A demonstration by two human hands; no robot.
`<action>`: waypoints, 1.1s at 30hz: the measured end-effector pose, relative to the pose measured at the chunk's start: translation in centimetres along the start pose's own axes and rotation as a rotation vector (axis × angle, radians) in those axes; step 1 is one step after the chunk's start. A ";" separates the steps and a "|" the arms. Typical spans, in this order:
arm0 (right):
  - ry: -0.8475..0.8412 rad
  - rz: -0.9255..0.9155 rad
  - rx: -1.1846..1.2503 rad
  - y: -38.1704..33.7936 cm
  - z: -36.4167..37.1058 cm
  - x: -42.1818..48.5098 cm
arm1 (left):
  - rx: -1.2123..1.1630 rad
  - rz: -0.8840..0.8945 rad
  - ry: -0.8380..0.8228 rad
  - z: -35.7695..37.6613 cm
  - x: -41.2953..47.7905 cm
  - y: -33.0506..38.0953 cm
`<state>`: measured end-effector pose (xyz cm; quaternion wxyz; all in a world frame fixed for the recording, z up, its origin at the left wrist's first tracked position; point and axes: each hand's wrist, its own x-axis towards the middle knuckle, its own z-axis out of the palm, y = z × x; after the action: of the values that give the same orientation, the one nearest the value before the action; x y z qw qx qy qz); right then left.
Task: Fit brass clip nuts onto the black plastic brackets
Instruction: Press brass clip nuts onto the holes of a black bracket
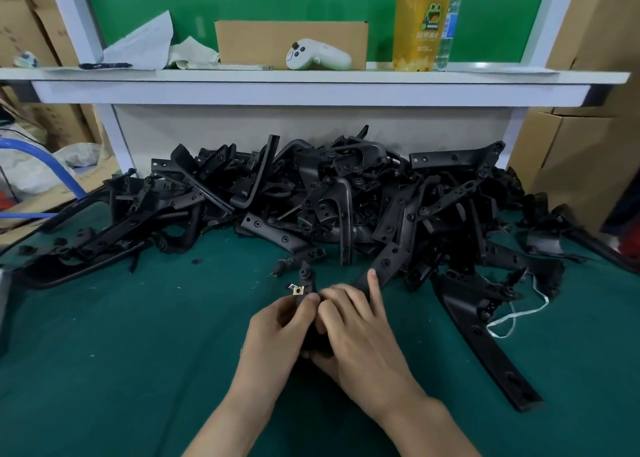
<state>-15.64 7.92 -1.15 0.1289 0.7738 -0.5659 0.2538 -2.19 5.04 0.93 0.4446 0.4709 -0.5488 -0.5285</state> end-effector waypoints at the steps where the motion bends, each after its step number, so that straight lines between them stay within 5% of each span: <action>1: -0.013 0.000 0.002 0.0 0.0 0.0 | 0.023 0.013 0.004 -0.1 0.0 0.0; 11: -0.061 0.021 0.041 0.0 0.0 0.0 | 0.238 0.166 0.109 -0.4 0.0 -0.2; 16: -0.016 0.092 0.255 -0.2 0.1 0.1 | 0.316 0.233 0.132 -0.4 0.0 -0.4; 26: 0.012 0.044 0.167 0.4 0.8 -0.1 | 0.593 0.353 0.132 -0.2 -0.4 -1.0; 33: 0.032 0.040 0.158 0.4 0.8 -0.2 | 0.578 0.401 0.190 0.1 -0.6 -0.9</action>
<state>-15.89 7.51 -1.97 0.0712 0.7658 -0.5574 0.3128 -2.16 5.63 0.03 0.4372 0.5071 -0.7131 -0.2077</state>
